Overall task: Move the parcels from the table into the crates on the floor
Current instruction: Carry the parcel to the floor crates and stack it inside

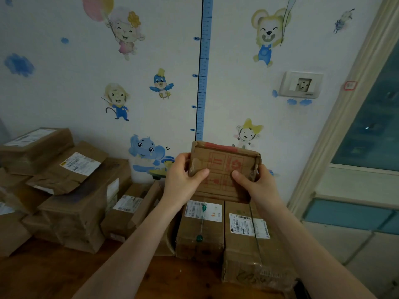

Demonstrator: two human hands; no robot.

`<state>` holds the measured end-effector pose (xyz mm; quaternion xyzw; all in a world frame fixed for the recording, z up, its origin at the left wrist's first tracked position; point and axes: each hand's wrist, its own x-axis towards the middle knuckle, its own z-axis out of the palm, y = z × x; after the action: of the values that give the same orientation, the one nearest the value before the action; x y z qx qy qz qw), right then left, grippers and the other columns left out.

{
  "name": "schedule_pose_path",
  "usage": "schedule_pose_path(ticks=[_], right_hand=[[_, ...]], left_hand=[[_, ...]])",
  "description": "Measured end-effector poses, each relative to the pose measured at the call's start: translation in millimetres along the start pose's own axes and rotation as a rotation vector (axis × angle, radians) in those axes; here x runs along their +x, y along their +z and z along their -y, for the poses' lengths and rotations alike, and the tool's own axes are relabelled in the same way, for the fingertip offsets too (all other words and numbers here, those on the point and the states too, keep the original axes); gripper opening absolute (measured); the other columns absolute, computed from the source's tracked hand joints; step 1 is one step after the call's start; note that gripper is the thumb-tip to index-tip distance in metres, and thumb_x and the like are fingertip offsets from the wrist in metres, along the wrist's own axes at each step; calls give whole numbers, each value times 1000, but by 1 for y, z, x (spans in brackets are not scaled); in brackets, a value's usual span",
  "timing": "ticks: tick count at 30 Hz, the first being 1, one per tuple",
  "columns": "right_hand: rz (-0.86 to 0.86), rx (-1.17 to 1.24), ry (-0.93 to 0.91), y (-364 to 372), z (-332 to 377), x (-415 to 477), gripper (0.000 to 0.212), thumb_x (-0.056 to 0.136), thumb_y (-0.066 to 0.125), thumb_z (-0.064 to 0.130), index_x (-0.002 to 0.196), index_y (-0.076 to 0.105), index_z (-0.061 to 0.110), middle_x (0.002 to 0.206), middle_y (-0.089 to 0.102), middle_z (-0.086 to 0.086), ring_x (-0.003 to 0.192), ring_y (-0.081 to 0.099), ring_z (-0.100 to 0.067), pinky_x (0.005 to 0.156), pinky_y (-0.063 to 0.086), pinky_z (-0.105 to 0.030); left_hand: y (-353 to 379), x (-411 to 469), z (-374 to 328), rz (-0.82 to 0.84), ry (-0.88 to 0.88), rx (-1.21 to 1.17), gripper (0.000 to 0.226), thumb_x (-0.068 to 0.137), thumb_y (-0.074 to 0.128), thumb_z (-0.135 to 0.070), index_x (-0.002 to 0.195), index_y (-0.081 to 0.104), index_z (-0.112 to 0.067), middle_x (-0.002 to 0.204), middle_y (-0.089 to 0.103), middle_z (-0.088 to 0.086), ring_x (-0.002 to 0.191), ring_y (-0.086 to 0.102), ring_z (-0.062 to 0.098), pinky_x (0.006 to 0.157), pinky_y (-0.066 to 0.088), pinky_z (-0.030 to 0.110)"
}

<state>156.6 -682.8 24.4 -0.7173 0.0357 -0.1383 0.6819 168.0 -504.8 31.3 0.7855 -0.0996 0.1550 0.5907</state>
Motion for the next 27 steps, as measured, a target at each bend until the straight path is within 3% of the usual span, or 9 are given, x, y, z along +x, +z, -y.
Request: schedule_pose_path(ticks=[5, 7, 9, 11, 15, 20, 22, 24, 27], right_hand=[[139, -80, -52, -4, 7, -4, 55, 77, 74, 22, 124, 47, 27, 114, 59, 8, 105, 59, -13, 86, 53, -38], [187, -5, 16, -4, 9, -5, 62, 72, 70, 38, 127, 43, 28, 118, 56, 9, 107, 57, -12, 89, 51, -38], [159, 77, 128, -1, 9, -3, 67, 71, 65, 48, 129, 43, 22, 118, 59, 2, 103, 61, -15, 86, 53, -36], [97, 77, 170, 1, 6, -1, 60, 82, 65, 39, 132, 43, 15, 113, 62, -1, 99, 64, -17, 80, 56, -33], [72, 159, 247, 0, -2, -1, 46, 88, 63, 24, 129, 46, 13, 109, 65, -5, 94, 66, -19, 72, 55, -30], [49, 364, 409, -6, -13, -3, 26, 89, 62, 23, 112, 54, 14, 106, 69, -9, 94, 67, -24, 75, 55, -36], [40, 382, 435, -6, -14, -5, 22, 89, 62, 23, 108, 55, 15, 104, 69, -9, 93, 66, -24, 74, 54, -37], [38, 402, 442, -6, -14, -6, 29, 89, 62, 24, 116, 54, 15, 105, 68, -8, 93, 66, -24, 72, 53, -37], [1, 278, 349, -5, -13, -5, 43, 93, 58, 25, 133, 46, 20, 111, 63, -6, 92, 65, -24, 68, 55, -35]], left_hand=[[-4, 1, -7, 50, -303, -427, 40, 87, 57, -46, 116, 57, -19, 105, 68, -1, 86, 64, 3, 56, 47, 14], [-1, 0, -3, 29, -286, -401, 26, 91, 59, -32, 115, 60, -21, 104, 69, -1, 87, 66, 7, 57, 49, 14], [2, -3, -2, 48, -209, -313, 33, 88, 64, -17, 118, 55, -26, 112, 65, -4, 97, 62, 7, 67, 52, 19], [5, -4, -2, 68, -126, -216, 47, 86, 67, -14, 127, 47, -25, 117, 59, -7, 105, 57, 7, 75, 52, 22], [3, -4, -5, 111, -97, -205, 49, 87, 65, -27, 131, 44, -25, 124, 56, -5, 109, 57, 10, 76, 54, 23], [-3, -2, -10, 171, -173, -210, 39, 98, 40, -40, 136, 46, -32, 125, 58, -7, 101, 58, 1, 69, 49, 13], [-6, 1, -7, 128, -250, -150, 50, 93, 49, -45, 138, 44, -24, 131, 53, -2, 106, 57, 8, 74, 49, 17], [-10, 2, -5, 157, -446, -197, 80, 75, 63, -60, 137, 44, -13, 127, 58, 4, 109, 60, 20, 84, 50, 31], [-12, 0, -2, 122, -494, -353, 64, 73, 72, -47, 119, 57, -5, 102, 70, 7, 89, 68, 20, 72, 54, 31]])
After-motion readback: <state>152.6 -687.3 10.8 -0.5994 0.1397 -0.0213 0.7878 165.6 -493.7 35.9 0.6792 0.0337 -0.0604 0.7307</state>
